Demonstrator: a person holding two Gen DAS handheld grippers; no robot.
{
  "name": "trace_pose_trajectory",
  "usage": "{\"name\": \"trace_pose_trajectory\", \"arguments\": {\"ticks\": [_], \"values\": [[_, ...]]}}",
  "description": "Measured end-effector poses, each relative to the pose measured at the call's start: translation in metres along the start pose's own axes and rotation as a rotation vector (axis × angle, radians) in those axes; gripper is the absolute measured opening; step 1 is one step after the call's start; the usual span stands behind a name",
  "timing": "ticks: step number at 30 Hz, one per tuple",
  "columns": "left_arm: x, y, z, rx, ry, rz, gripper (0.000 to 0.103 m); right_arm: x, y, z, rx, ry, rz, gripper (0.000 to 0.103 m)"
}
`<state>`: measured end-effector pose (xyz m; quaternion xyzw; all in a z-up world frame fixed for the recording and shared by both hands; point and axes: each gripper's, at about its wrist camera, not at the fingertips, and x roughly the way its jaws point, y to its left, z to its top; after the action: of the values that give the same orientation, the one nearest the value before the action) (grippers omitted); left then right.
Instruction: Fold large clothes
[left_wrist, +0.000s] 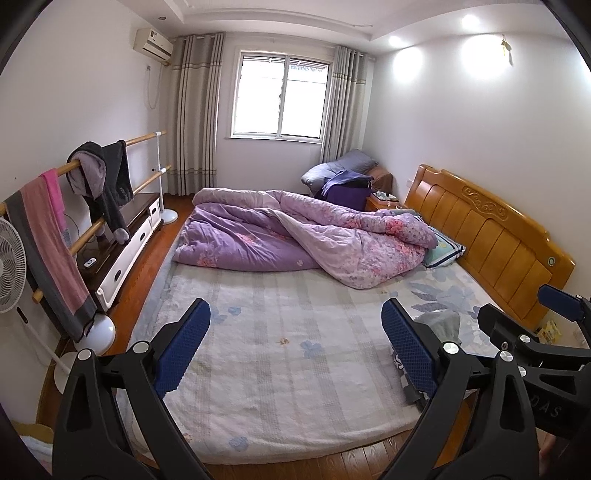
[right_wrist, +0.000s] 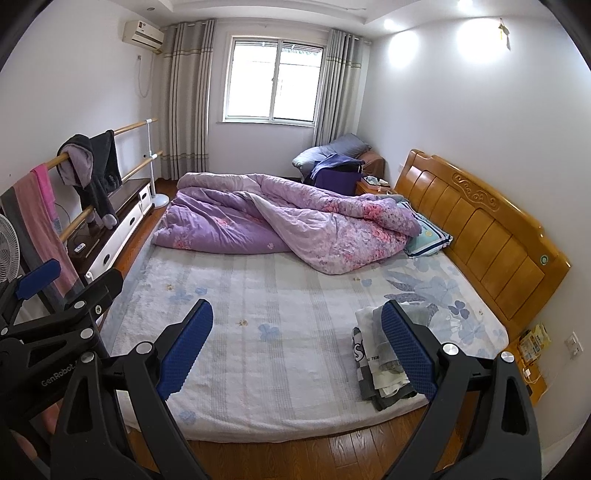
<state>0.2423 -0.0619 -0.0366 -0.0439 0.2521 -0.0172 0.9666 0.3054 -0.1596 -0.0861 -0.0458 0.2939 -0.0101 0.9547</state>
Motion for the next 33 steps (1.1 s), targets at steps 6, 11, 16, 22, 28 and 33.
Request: {"name": "trace_pose_trajectory", "arguments": {"ticks": [6,11,16,22,28,33], "values": [[0.0009,0.0009,0.0002,-0.002,0.0,0.002,0.094,0.0004,0.0002,0.0001,-0.002,0.0,-0.003,0.089],[0.0005,-0.0005,-0.0001,-0.004,0.0,0.003,0.094,0.0008,-0.0003,0.0003,-0.004,0.001,-0.003,0.089],[0.0007,-0.0008,0.0003,-0.003,0.001,0.003,0.094,0.001,-0.0006,0.0005,-0.004,0.001,-0.003,0.089],[0.0015,-0.0033,0.0012,0.002,0.002,0.004,0.094,0.0022,-0.0015,0.0008,-0.004,0.003,0.0,0.089],[0.0016,-0.0037,0.0017,0.002,0.0,0.006,0.094,0.0022,-0.0035,0.0001,-0.004,0.005,0.0,0.089],[0.0025,-0.0004,0.003,0.005,0.001,0.004,0.094,0.0028,-0.0048,-0.0004,-0.002,0.006,0.0,0.089]]}}
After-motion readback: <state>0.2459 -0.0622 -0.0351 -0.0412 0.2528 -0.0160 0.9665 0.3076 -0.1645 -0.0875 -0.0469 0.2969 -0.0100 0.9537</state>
